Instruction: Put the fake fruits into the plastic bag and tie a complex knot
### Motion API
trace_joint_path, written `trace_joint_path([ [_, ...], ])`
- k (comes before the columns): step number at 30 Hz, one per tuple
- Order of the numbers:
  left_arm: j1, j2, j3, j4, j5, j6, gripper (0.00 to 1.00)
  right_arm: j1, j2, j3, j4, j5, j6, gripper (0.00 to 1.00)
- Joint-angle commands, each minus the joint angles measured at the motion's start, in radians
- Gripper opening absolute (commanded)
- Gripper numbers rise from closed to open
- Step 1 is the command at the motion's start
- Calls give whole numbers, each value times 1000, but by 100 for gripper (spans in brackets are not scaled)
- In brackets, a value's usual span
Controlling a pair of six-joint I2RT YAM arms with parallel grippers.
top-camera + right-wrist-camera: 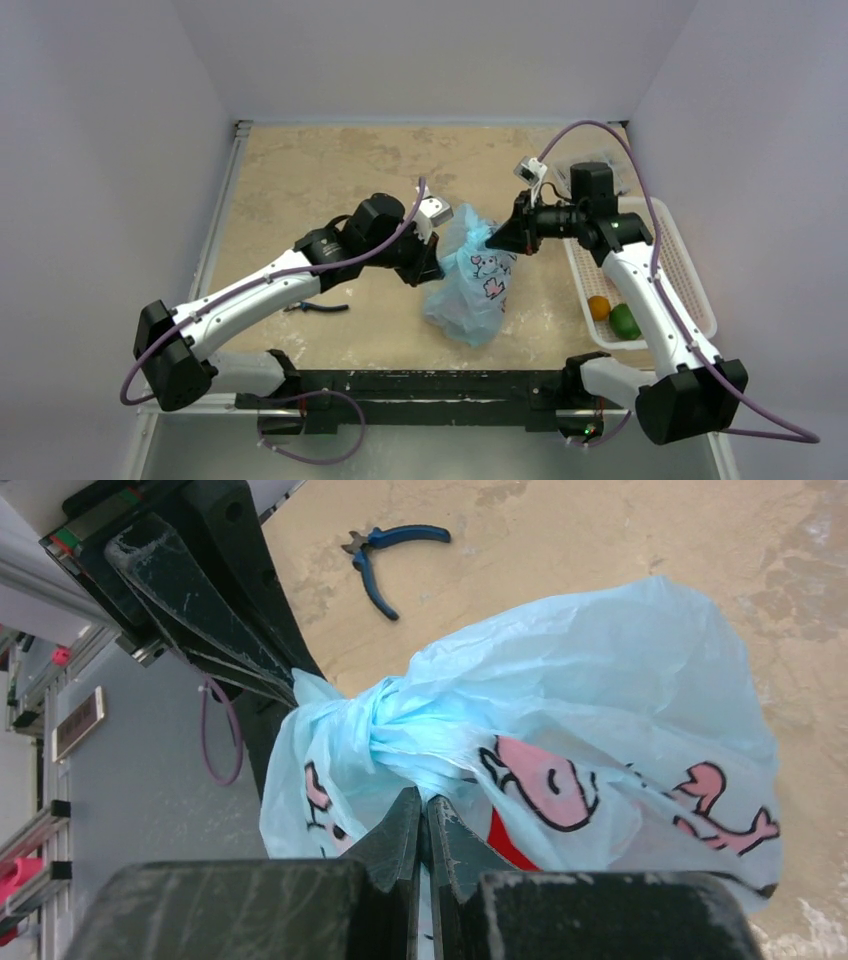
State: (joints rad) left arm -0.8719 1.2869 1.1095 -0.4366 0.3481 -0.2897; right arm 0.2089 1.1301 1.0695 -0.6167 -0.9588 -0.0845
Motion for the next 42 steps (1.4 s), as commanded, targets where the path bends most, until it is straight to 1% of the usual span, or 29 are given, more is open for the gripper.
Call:
trace_joint_path([
  [1, 26, -51, -45, -14, -30, 33, 0, -51, 14, 81, -67, 3, -102, 0],
  [8, 45, -51, -67, -20, -64, 51, 0, -102, 38, 122, -159, -14, -192, 0],
  [15, 108, -50, -102, -49, -104, 73, 0, -175, 96, 213, -303, -59, -317, 0],
  [17, 115, -49, -108, -55, -127, 89, 0, -180, 120, 256, -372, -101, -363, 0],
  [22, 115, -27, -108, -68, -178, 122, 0, -180, 203, 385, -605, -252, -463, 0],
  [26, 137, -25, -122, -69, -220, 138, 0, -202, 266, 468, -735, -297, -508, 0],
  [27, 156, -27, -127, -76, -220, 138, 0, -206, 273, 471, -741, -295, -506, 0],
  [28, 174, -32, -133, -83, -221, 140, 0, -238, 274, 471, -744, -287, -509, 0],
  [30, 209, -56, -153, -87, -235, 155, 0, -265, 270, 471, -745, -260, -528, 0],
  [34, 263, -96, -175, -105, -252, 198, 0, -278, 259, 462, -745, -220, -557, 0],
  [37, 290, -129, -185, -112, -259, 222, 0, -280, 252, 434, -738, -144, -625, 0],
  [39, 292, -142, -186, -109, -219, 244, 0, -281, 247, 401, -751, -100, -708, 0],
  [40, 291, -146, -182, -101, -176, 246, 0, -279, 244, 390, -756, -81, -728, 0],
  [42, 279, -145, -167, -91, -118, 249, 0, -260, 243, 393, -745, -92, -731, 0],
])
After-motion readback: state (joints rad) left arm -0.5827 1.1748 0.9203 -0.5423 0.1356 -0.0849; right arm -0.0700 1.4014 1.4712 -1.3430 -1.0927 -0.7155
